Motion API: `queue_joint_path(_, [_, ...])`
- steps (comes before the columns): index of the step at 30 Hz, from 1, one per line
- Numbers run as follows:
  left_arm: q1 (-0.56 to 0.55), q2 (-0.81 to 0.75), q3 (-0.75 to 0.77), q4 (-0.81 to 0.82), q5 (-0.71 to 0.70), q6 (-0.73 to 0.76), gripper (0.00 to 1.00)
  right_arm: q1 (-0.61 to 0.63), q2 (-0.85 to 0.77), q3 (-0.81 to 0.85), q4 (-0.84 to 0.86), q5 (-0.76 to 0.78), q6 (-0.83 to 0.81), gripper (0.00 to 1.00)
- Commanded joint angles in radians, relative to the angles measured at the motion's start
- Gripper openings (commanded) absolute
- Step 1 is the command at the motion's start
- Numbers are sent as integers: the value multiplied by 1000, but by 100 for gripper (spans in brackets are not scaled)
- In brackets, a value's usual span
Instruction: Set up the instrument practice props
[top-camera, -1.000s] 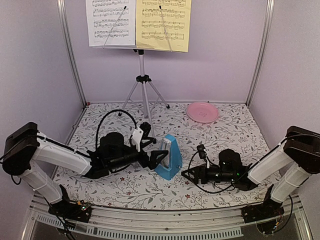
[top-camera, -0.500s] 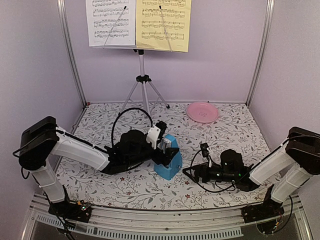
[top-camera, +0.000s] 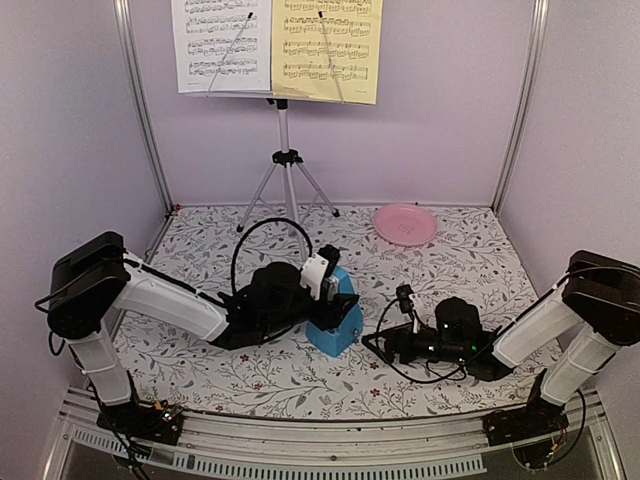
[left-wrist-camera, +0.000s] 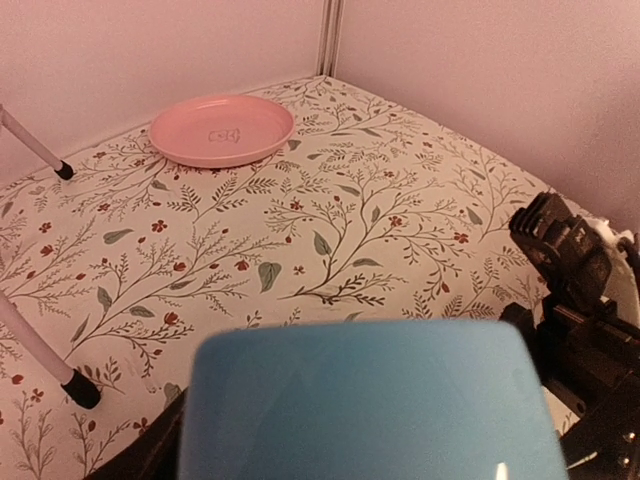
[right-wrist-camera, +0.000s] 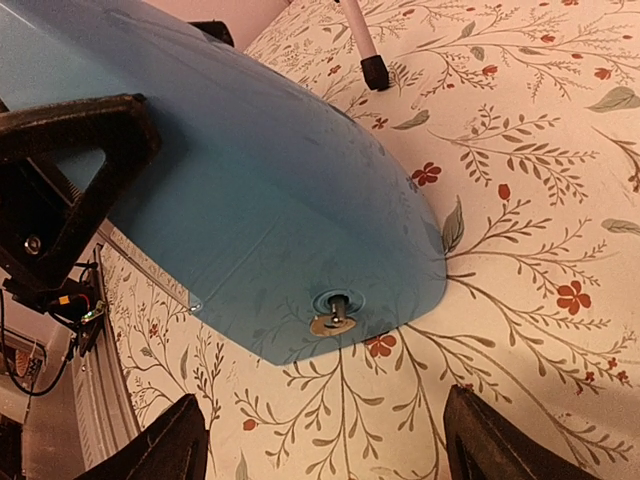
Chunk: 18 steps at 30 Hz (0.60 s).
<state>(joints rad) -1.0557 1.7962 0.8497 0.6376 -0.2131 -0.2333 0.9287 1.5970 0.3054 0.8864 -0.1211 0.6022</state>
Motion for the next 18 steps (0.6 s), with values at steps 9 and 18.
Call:
queue_joint_path(9, [-3,-147,-103,67,-6,53,23,10,119,99,95,-23,-29,72])
queue_joint_path(18, [-15,-204,-77,19,-137,271,15,22,110,61,207,0,-31,66])
